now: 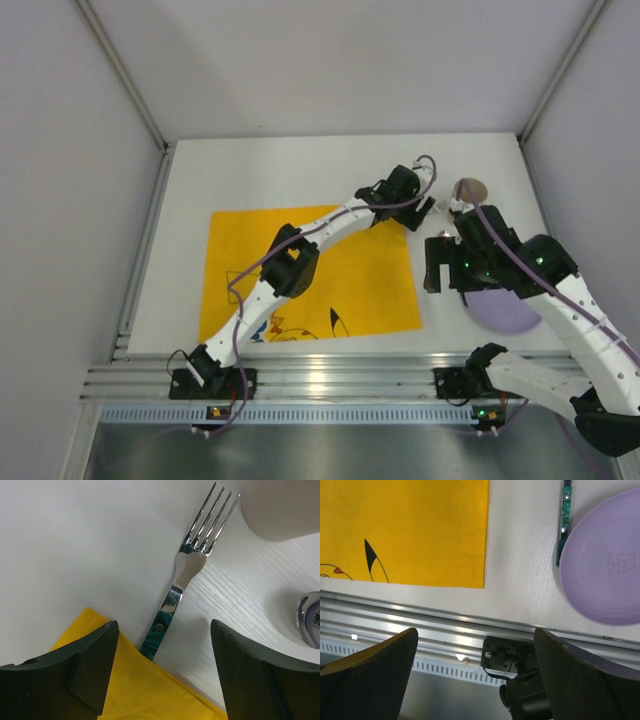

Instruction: Set the dinner table for one person

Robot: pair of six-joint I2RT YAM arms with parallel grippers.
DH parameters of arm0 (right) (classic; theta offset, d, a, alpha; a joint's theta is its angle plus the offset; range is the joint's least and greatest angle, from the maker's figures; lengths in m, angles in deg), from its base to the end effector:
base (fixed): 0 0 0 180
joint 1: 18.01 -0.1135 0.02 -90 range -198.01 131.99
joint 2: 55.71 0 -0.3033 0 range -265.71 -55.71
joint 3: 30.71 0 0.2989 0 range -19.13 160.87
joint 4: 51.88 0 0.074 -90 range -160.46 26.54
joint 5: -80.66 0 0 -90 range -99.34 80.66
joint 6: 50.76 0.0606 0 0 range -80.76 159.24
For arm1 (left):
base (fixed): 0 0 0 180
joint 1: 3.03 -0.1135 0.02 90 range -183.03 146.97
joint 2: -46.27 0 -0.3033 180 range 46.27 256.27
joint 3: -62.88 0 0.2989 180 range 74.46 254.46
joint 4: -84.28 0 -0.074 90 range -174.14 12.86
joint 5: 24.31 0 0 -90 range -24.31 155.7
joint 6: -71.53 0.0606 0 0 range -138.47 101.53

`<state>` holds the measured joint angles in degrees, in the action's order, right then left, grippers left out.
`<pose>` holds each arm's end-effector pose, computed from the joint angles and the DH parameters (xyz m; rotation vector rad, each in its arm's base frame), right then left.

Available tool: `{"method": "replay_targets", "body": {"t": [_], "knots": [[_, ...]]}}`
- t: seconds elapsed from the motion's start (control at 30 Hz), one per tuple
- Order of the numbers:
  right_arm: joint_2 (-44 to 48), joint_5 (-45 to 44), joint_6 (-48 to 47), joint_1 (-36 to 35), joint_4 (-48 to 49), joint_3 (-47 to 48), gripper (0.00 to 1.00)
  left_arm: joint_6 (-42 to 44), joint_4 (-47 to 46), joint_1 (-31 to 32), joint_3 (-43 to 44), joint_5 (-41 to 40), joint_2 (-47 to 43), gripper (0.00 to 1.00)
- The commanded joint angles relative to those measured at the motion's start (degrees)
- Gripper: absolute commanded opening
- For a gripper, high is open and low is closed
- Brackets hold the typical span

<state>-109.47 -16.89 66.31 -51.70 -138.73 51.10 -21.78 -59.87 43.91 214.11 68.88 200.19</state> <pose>0.1491 0.0899 0.3840 -0.1022 2.5969 0.2190 0.4729 -0.5110 0.1490 0.8822 2.1211 -0.5279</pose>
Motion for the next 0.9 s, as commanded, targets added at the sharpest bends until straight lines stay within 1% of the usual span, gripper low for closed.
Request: {"method": "replay_targets", "body": {"t": [0.0, 0.03, 0.07, 0.13, 0.17, 0.23, 0.27, 0.4, 0.53, 0.6, 0.67, 0.73, 0.83, 0.87], "knots": [[-1.17, -1.41, 0.27, 0.73, -2.87, 1.92, 1.00, 1.11, -2.21, 0.44, 2.29, 0.69, 1.99, 0.79], [-1.44, -1.41, 0.00, 0.73, -2.52, 1.92, 1.00, 1.29, -2.04, 0.52, 2.20, 0.77, 2.16, 0.78], [-1.70, -1.24, -0.17, 0.73, -2.34, 1.75, 1.00, 1.46, -2.04, 0.52, 2.03, 0.86, 2.34, 0.73], [-2.49, -1.24, -0.53, 0.73, -1.73, 1.66, 1.00, 2.78, -2.04, 0.79, 1.85, 0.25, 2.17, 0.72], [-2.75, -1.15, -0.61, 0.73, -1.55, 1.48, 1.00, 2.78, -2.12, 1.22, 1.76, -1.06, 1.91, 0.71], [-3.20, -0.97, -0.79, 0.73, -1.03, 1.31, 1.00, 5.76, -3.17, 1.66, 1.76, -2.46, 0.94, 0.68], [-3.28, -0.89, -0.79, 0.65, -0.85, 1.22, 1.00, 6.21, -3.53, 1.84, 1.85, -5.09, 0.59, 0.68], [-3.20, -0.62, -0.97, 0.73, -0.67, 0.60, 1.00, 7.00, -4.67, 1.75, 2.64, -5.47, 0.23, 0.69], [-2.85, -0.62, -0.97, 0.73, -0.94, 0.08, 1.00, 5.43, -2.66, 1.75, 2.29, -3.98, 1.81, 0.61], [-2.67, -0.53, -0.88, 0.73, -0.94, -0.01, 1.00, 4.72, -1.69, 1.84, 1.85, -4.15, 2.95, 0.61], [-2.58, -0.62, -0.79, 0.73, -1.11, -0.28, 1.00, 4.19, -0.37, 1.75, 1.32, -4.50, 3.74, 0.55], [-2.41, -0.80, -0.79, 0.82, -1.20, -0.36, 1.00, 3.58, 0.07, 1.67, 1.06, -4.24, 4.45, 0.45], [-2.32, -0.80, -0.61, 0.82, -1.29, -0.54, 1.00, 3.40, 0.16, 1.40, 1.23, -4.06, 4.54, 0.24], [-2.23, -0.62, -0.44, 0.82, -1.29, -0.63, 1.00, 3.40, -0.01, 1.32, 1.23, -4.32, 4.54, 0.07]]}}
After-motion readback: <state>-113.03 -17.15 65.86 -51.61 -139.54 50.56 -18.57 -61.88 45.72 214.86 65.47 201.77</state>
